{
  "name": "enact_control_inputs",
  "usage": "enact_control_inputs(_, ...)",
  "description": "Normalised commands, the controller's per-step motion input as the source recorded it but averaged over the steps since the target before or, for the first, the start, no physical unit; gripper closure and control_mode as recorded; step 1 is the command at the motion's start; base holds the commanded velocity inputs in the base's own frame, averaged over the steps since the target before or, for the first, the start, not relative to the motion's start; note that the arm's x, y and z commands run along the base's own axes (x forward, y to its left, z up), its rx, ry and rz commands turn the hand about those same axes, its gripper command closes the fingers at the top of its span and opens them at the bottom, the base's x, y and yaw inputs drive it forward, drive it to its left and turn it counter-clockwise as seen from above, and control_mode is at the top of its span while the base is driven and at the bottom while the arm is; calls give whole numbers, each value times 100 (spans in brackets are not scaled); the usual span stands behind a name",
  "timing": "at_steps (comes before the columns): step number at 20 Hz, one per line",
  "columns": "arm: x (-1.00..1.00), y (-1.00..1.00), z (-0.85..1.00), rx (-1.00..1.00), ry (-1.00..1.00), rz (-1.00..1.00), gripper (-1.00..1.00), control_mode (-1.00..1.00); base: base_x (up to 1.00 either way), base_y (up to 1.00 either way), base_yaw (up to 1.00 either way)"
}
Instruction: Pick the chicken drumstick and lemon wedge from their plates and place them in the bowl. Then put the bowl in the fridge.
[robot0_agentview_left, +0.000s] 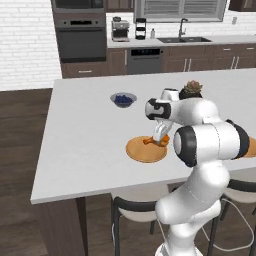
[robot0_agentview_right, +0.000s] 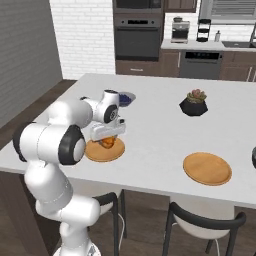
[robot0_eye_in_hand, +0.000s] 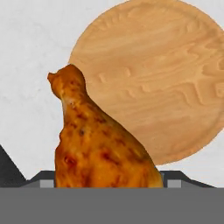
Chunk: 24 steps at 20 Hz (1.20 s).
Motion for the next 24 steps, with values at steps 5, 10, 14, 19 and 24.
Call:
enact_control_inputs(5, -24, -2, 47, 1, -2, -58, 100, -100, 0, 0, 0)
enact_control_inputs(10, -39, 9, 29, -2, 0, -28, 100, -100, 0, 0, 0)
enact_control_inputs(14, -79, 0, 39, -3, 0, -8, 100, -100, 0, 0, 0)
enact_control_inputs(19, -62, 0, 40, -1, 0, -6, 100, 100, -8, 0, -2)
enact_control_inputs(24, 0, 0, 0, 0, 0, 0, 100, 100, -48, -42, -8)
